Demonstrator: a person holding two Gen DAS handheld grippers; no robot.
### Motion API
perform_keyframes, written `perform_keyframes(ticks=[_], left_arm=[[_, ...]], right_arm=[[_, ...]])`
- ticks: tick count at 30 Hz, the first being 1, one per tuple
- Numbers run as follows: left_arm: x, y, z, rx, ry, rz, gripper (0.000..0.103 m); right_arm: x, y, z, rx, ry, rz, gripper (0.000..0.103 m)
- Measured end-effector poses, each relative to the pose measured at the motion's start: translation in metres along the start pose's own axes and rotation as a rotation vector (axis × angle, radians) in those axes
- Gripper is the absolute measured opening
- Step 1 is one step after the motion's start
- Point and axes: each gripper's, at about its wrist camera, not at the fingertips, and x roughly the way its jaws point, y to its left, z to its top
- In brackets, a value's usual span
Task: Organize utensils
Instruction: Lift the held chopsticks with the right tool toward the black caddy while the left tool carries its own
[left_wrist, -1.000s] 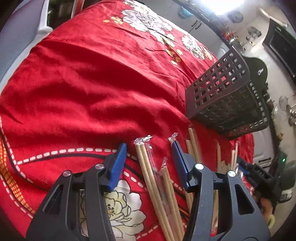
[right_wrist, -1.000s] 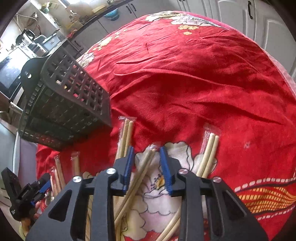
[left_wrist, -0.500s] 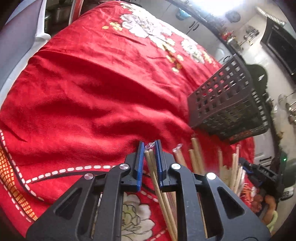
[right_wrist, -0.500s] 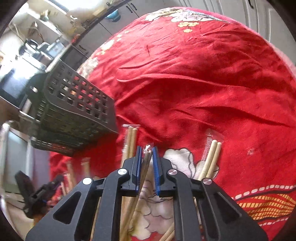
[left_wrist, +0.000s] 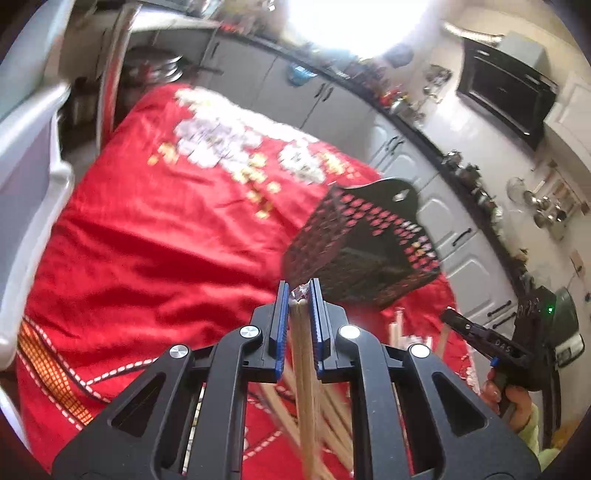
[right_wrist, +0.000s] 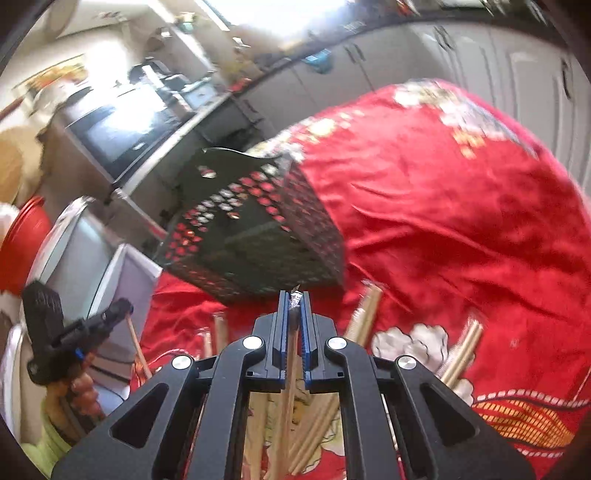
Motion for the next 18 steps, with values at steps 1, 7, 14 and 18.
perform_keyframes(ticks=[1,7,14,18], left_arm=[[-0.004,-0.007,0.002,0.016,-0.01,-0.015,0.007],[-0.021,-0.037,0.012,0.066,-0.049,-0.073,0.007],[-0.03,-0.067,0.03,0.122,-0.087,-0.107,0.007],[-0.036,-0.085,0.042,0.161,-0.117,-0.121,0.007]], right_arm=[[-0.002,0.003,0.001,-0.016,-0.008,0.004,0.006],[-0.024,0.028,0.006,-0.111,-0.079,0.037,0.006],[-0.049,0.05,0.015,-0.208,-0.17,0.032,0.006],[-0.058,0.058,0.023,-0.244,-0.215,0.028,0.006]])
